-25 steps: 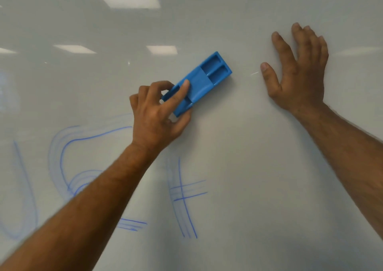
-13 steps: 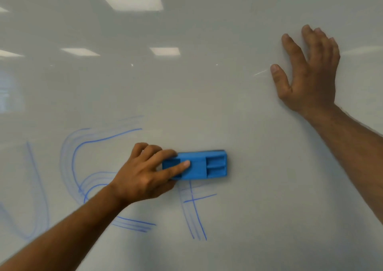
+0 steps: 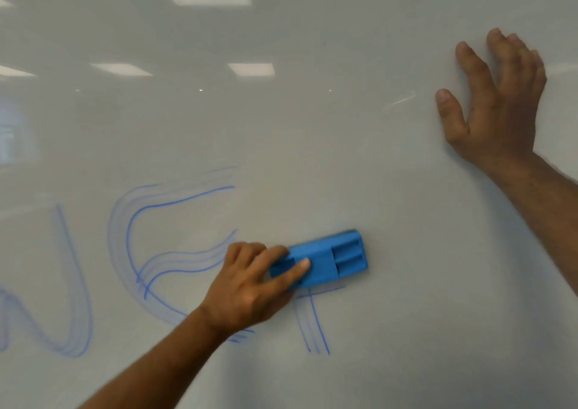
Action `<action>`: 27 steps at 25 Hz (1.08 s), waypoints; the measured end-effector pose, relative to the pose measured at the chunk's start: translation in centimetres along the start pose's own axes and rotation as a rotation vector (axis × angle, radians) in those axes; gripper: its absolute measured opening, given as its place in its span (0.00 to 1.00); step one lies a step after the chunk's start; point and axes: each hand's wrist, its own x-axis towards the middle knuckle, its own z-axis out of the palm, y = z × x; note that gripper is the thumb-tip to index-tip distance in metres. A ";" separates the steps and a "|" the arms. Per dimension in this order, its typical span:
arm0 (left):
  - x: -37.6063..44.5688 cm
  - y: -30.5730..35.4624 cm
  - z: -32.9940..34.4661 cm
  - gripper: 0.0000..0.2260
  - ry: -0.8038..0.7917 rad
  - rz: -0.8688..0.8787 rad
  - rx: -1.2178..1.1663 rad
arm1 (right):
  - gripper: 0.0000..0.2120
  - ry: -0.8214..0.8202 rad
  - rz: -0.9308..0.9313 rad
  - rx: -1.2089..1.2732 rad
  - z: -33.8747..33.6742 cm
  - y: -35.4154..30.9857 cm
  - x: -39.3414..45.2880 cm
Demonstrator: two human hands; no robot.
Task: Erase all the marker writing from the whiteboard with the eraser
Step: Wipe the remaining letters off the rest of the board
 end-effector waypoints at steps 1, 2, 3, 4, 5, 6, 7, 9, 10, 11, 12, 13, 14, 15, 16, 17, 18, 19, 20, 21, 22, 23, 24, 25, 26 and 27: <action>-1.0 0.8 0.2 0.21 -0.028 0.036 -0.013 | 0.28 -0.007 -0.001 0.008 -0.1 0.0 -0.1; -2.0 1.5 0.5 0.22 -0.052 0.063 -0.023 | 0.29 -0.018 -0.001 0.013 -0.2 -0.1 -0.2; -2.9 2.2 0.7 0.22 -0.075 0.082 -0.036 | 0.30 -0.030 0.001 0.015 -0.2 -0.1 -0.3; -3.8 2.9 0.9 0.23 -0.097 0.097 -0.053 | 0.30 -0.038 0.003 0.017 -0.3 -0.2 -0.4; -4.7 3.5 1.1 0.22 -0.121 0.113 -0.072 | 0.31 -0.041 0.004 0.018 -0.4 -0.4 -0.6; -5.7 4.1 1.3 0.22 -0.144 0.136 -0.088 | 0.31 -0.041 0.006 0.021 -0.4 -0.5 -0.9; -6.7 4.7 1.4 0.21 -0.164 0.161 -0.100 | 0.32 -0.041 0.007 0.024 -0.4 -0.6 -1.1; -8.4 5.7 1.7 0.20 -0.192 0.200 -0.119 | 0.32 -0.045 0.008 0.033 -0.5 -0.8 -1.6; -9.0 6.0 1.6 0.20 -0.195 0.209 -0.125 | 0.32 -0.044 0.005 0.035 -0.4 -1.0 -1.8; -9.5 6.1 1.6 0.20 -0.190 0.215 -0.127 | 0.32 -0.044 0.002 0.036 -0.4 -1.2 -2.1; -9.8 6.1 1.5 0.20 -0.182 0.222 -0.130 | 0.33 -0.048 0.000 0.033 -0.3 -1.4 -2.4; -9.8 6.1 1.5 0.20 -0.173 0.229 -0.140 | 0.33 -0.056 0.000 0.027 -0.3 -1.7 -2.7; -9.8 6.1 1.6 0.20 -0.168 0.235 -0.152 | 0.34 -0.065 0.003 0.021 -0.3 -2.0 -3.1; -9.6 6.0 1.6 0.20 -0.168 0.240 -0.163 | 0.34 -0.071 0.011 0.015 -0.3 -2.3 -3.5; -9.4 6.1 1.6 0.20 -0.173 0.247 -0.168 | 0.34 -0.073 0.018 0.013 -0.2 -2.6 -3.9; -9.2 6.1 1.6 0.20 -0.180 0.257 -0.166 | 0.34 -0.069 0.024 0.012 -0.2 -3.0 -4.3; -9.1 6.2 1.6 0.19 -0.184 0.272 -0.156 | 0.33 -0.062 0.028 0.009 -0.1 -3.4 -4.7; -8.9 6.3 1.6 0.19 -0.182 0.283 -0.144 | 0.32 -0.052 0.032 0.006 0.0 -3.8 -5.1; -8.5 6.2 1.6 0.19 -0.166 0.281 -0.130 | 0.32 -0.042 0.037 0.003 0.2 -4.1 -5.5; -8.0 6.1 1.6 0.19 -0.139 0.262 -0.117 | 0.31 -0.034 0.043 0.001 0.3 -4.4 -5.9; -7.1 5.7 1.6 0.19 -0.108 0.230 -0.105 | 0.31 -0.029 0.049 0.000 0.3 -4.7 -6.3; -5.9 5.3 1.6 0.19 -0.078 0.194 -0.092 | 0.31 -0.027 0.053 0.001 0.4 -5.0 -6.6; -4.5 4.8 1.6 0.19 -0.049 0.158 -0.072 | 0.30 -0.028 0.057 0.004 0.4 -5.3 -6.9; -2.9 4.3 1.5 0.19 -0.019 0.120 -0.047 | 0.30 -0.029 0.060 0.010 0.4 -5.5 -7.2; -1.3 3.7 1.4 0.19 0.011 0.072 -0.023 | 0.30 -0.031 0.060 0.015 0.3 -5.8 -7.6; 0.3 3.2 1.3 0.20 0.041 0.008 -0.004 | 0.30 -0.035 0.057 0.017 0.3 -6.0 -7.9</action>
